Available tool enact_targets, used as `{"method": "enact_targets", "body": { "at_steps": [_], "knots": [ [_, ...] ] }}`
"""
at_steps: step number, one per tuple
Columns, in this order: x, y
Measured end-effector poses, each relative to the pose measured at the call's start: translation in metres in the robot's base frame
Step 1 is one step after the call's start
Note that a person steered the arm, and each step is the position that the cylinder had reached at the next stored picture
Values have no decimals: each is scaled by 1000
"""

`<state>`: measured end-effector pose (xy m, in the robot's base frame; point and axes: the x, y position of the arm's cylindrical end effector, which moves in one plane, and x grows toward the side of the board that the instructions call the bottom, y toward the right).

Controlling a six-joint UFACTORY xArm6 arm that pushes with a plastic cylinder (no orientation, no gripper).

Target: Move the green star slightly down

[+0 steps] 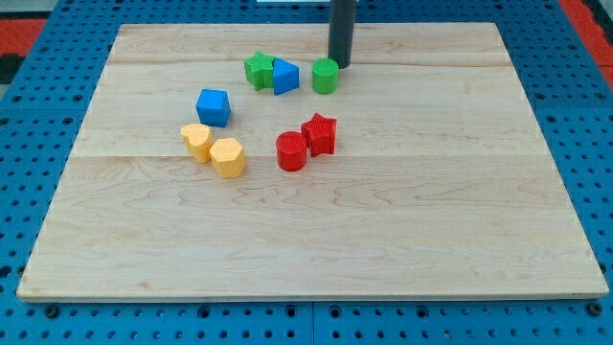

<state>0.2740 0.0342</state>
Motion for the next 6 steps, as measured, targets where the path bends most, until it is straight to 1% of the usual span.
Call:
{"method": "enact_targets", "body": {
  "at_steps": [1,2,3,4,5,6],
  "knots": [
    [18,-25],
    [48,-8],
    [27,-7],
    [-27,-10],
    [-38,-39],
    [-26,-47]
  ]
}}
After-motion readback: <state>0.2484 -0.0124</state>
